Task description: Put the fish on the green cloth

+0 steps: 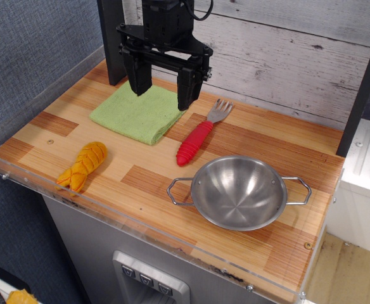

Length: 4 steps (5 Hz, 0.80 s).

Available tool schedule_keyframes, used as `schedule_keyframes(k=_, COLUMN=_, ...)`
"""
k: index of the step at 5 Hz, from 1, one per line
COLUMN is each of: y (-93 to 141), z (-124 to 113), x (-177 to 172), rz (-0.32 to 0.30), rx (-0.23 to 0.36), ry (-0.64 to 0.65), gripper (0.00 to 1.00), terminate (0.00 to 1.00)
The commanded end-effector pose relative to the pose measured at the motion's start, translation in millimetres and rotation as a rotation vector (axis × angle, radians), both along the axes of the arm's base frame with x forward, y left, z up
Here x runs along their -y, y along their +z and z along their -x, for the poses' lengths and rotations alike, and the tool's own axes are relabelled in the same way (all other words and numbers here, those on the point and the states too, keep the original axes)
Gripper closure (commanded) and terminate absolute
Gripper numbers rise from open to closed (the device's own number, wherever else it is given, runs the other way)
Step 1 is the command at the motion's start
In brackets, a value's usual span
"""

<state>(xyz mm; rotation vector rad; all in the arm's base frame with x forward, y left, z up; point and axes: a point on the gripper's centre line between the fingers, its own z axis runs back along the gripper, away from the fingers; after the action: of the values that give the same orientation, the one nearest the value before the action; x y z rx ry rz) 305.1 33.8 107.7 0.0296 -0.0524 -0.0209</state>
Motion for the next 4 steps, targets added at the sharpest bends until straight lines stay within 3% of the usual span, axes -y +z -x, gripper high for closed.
schedule_keyframes(k=1, y=0.0, z=0.0, x=0.0, rz=0.0, rx=0.0, ry=0.0, gripper=0.0, terminate=0.0)
schedule_keyframes(k=3, y=-11.6, z=45.4, x=-28.0, rz=-0.059, rx=0.045, ry=-0.048, gripper=0.0, terminate=0.0)
schedule_keyframes(k=4, y=-30.4, z=81.7, x=-49.6, rz=-0.086, rx=0.066, ry=-0.024, gripper=0.0, terminate=0.0)
